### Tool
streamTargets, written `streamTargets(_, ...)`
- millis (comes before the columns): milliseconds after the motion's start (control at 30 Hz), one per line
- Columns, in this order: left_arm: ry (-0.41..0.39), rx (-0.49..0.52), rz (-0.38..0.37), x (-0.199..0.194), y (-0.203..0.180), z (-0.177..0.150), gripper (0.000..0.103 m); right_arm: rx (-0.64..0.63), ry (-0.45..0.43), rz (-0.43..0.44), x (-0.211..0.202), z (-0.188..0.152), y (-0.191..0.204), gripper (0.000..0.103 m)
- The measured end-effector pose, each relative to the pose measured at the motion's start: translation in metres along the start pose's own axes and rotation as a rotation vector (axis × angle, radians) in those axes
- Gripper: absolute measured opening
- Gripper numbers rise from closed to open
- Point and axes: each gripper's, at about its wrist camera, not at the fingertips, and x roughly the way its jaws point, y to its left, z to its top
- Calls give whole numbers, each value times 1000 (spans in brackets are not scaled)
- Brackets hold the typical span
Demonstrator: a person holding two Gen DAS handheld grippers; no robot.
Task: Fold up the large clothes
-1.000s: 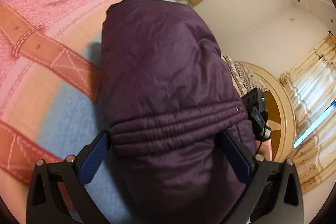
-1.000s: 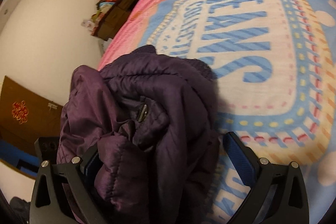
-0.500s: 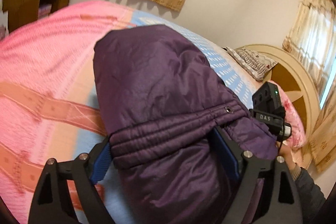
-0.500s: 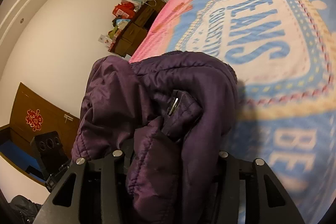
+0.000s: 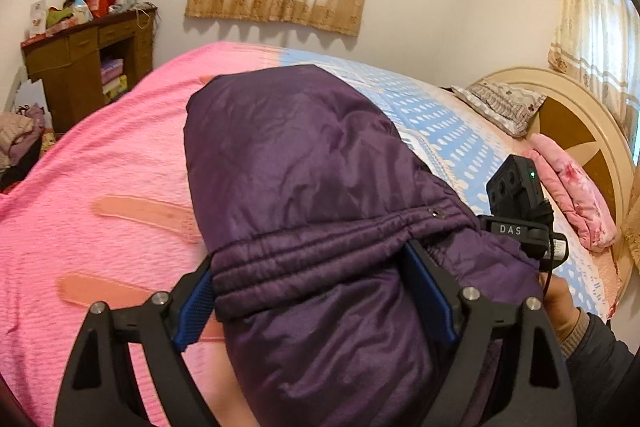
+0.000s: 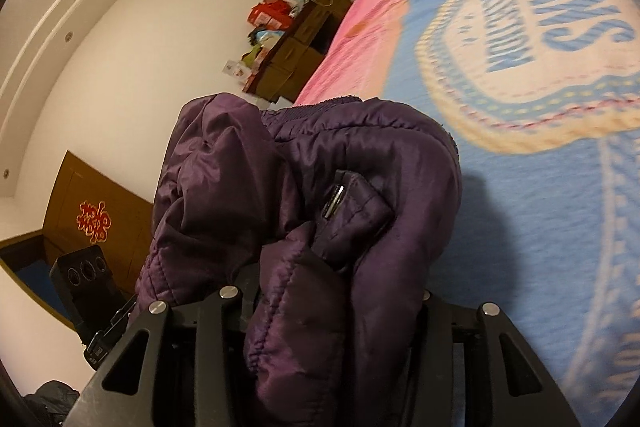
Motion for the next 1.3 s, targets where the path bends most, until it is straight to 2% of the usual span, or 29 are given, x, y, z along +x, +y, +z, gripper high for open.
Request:
streamTargets(733,-79,-89,132,-44,77,-18,89,-102,135,75,133,17,87,44)
streamTargets(1100,-103,-148,197,-55,116,-28,89,-139,208,101,199,20,114,44)
streamTargets(1300,-105,-182,225,-58,139,-36,89,-161,244,104,213,23,120,44)
